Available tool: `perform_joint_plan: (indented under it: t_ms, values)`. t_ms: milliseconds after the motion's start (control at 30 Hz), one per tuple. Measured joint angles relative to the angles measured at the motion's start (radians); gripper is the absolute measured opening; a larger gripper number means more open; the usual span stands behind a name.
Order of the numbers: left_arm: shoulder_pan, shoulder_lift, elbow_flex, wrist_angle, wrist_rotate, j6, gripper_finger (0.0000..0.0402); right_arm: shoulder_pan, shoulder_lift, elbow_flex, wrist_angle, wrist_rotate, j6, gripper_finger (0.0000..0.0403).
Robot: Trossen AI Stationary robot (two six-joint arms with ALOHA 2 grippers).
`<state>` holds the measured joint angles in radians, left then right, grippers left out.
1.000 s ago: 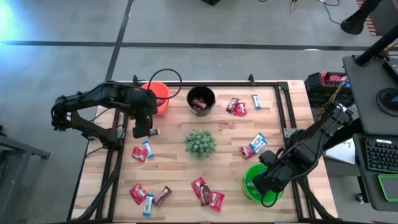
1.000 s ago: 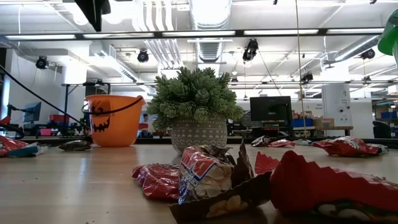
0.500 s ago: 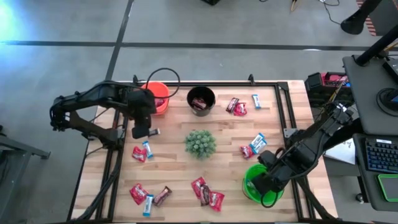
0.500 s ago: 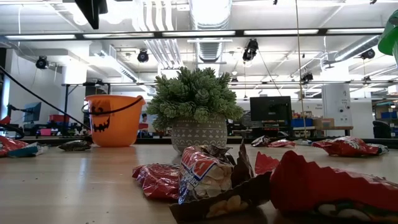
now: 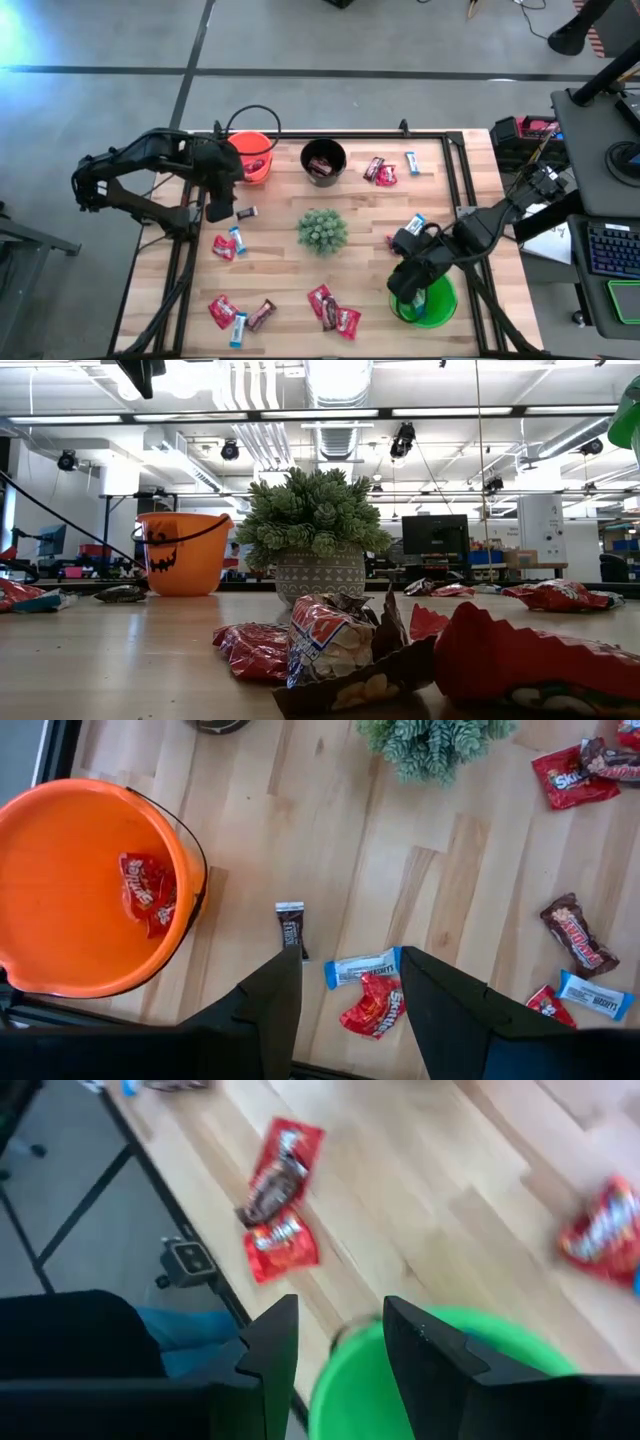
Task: Sort candy
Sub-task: Put the brown chocolate into the black bucket
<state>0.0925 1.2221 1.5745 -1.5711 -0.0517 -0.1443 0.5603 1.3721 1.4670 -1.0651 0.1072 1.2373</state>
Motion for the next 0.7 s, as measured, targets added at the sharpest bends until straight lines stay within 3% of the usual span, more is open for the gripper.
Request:
perform_joint_plan:
  t_ms: [333, 700]
  values:
    - [0.0, -0.001, 0.0, 0.0, -0.001, -0.049, 0.0152, -0.075, 0.048, 0.001, 0.114, 0.001, -0.156, 0.0125]
    - [0.0, 0.003, 0.0, 0.0, -0.037, -0.055, 0.0152, -0.092, 0.264, 0.002, 0.345, 0.041, -0.156, 0.0136]
